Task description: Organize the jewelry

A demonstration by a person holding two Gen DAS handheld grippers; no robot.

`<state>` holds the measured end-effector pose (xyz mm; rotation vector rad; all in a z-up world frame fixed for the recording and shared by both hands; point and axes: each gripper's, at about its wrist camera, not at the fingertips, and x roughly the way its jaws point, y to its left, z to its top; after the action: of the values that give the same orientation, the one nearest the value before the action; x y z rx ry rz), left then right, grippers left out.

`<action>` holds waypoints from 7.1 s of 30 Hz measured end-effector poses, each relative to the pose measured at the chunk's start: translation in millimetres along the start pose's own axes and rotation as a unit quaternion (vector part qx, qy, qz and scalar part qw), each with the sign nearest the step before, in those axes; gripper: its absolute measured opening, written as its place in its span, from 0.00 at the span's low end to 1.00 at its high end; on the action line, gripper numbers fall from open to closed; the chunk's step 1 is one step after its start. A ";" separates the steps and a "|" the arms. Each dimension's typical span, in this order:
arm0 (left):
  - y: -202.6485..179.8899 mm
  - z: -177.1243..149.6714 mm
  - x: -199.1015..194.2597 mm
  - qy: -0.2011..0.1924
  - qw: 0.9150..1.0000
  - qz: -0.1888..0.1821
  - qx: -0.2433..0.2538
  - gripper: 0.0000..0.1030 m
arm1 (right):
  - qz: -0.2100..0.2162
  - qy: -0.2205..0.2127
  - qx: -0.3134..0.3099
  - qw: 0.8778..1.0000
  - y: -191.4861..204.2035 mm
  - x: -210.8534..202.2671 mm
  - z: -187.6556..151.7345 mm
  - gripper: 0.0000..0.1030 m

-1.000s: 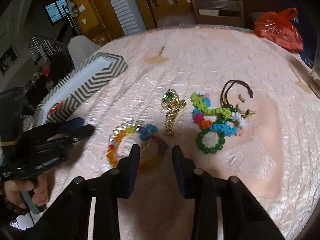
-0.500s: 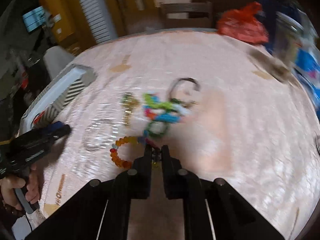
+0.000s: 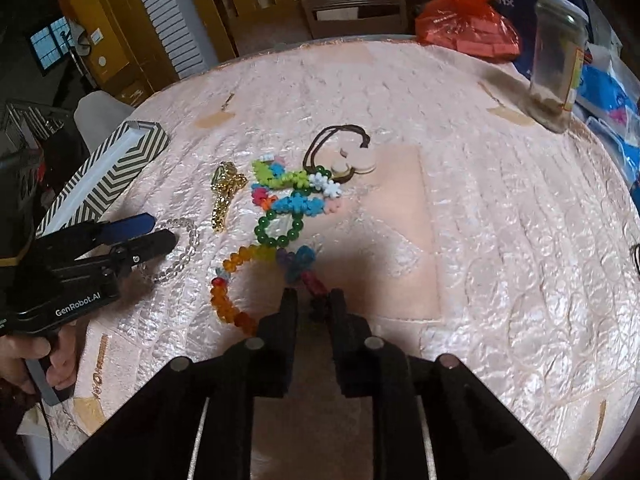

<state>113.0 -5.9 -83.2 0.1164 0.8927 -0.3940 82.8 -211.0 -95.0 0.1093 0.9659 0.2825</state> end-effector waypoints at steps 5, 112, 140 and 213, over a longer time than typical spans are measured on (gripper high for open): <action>-0.6 -5.6 -5.1 -0.002 1.000 -0.010 -0.001 0.21 | -0.015 -0.003 -0.025 1.000 7.7 2.4 0.4 0.18; 265.1 -68.8 -104.5 -0.020 0.940 0.213 -0.264 0.22 | 0.176 0.000 -0.133 0.975 310.1 93.5 112.0 0.09; 171.6 -21.7 -121.4 -0.070 0.961 0.175 -0.202 0.45 | 0.120 -0.053 -0.080 0.988 183.8 23.6 80.6 0.35; -20.4 58.2 48.3 0.007 1.000 -0.010 -0.023 0.41 | -0.059 -0.088 0.117 0.987 -56.4 0.8 9.5 0.23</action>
<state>175.1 -53.7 -82.9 0.0675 0.9161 -0.3907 101.7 -264.5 -102.5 0.2862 0.8241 0.0472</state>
